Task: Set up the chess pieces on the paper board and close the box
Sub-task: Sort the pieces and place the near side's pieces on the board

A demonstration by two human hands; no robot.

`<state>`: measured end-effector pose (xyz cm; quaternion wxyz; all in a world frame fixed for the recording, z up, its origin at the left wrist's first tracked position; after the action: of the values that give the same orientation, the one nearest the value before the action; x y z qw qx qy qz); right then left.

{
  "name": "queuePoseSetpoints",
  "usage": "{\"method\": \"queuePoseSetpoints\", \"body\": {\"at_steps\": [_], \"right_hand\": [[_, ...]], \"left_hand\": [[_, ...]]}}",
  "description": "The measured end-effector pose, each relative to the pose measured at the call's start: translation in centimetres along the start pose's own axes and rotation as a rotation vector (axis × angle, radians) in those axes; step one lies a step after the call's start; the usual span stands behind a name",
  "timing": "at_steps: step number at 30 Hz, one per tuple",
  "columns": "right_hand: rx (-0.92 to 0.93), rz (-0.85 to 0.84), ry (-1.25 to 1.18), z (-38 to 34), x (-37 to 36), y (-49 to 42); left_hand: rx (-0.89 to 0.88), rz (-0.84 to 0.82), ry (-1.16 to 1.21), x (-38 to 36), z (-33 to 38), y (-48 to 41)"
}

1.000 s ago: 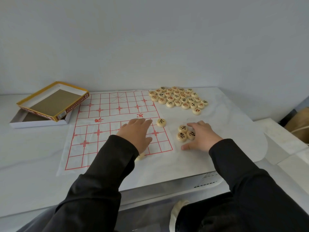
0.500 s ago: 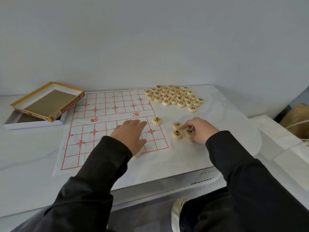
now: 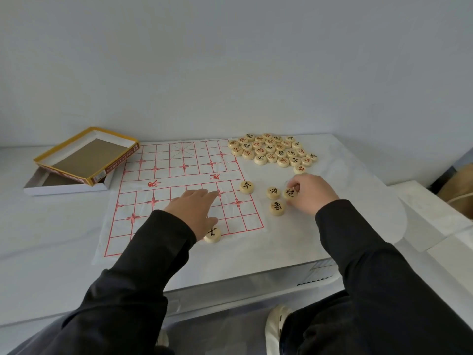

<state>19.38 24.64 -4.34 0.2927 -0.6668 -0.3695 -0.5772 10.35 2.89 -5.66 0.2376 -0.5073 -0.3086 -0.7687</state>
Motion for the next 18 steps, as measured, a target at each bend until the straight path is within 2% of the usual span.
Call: {"method": "queuePoseSetpoints", "body": {"at_steps": [3,6,9,13,18], "right_hand": [[0.138,0.088,-0.086,-2.9,0.8,0.2],[0.291,0.053,-0.099,-6.4,0.4,0.7],[0.420,-0.001,0.009,-9.0,-1.0,0.6],[0.468,-0.067,0.128,-10.8,-2.0,0.1],[0.433,-0.162,0.174,-11.3,-2.5,-0.2]], "left_hand": [[0.011,-0.011,0.003,0.1,-0.4,-0.1],[0.029,-0.028,0.005,0.0,-0.9,-0.2],[0.045,-0.039,0.007,-0.1,-1.3,-0.3],[0.042,-0.038,0.014,-0.2,-1.3,-0.6],[0.043,-0.040,0.016,-0.3,-1.4,-0.9]]}}
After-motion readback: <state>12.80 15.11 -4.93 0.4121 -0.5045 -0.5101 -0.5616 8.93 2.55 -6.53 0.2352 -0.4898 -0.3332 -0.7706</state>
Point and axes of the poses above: each hand's wrist, its own y-axis away from the middle knuckle, its own x-axis out of the back of the hand, z = x × y, the point moved 5 cm from there along -y, towards the middle knuckle, and after that the axes turned 8 degrees about y, right-handed, at the moved point
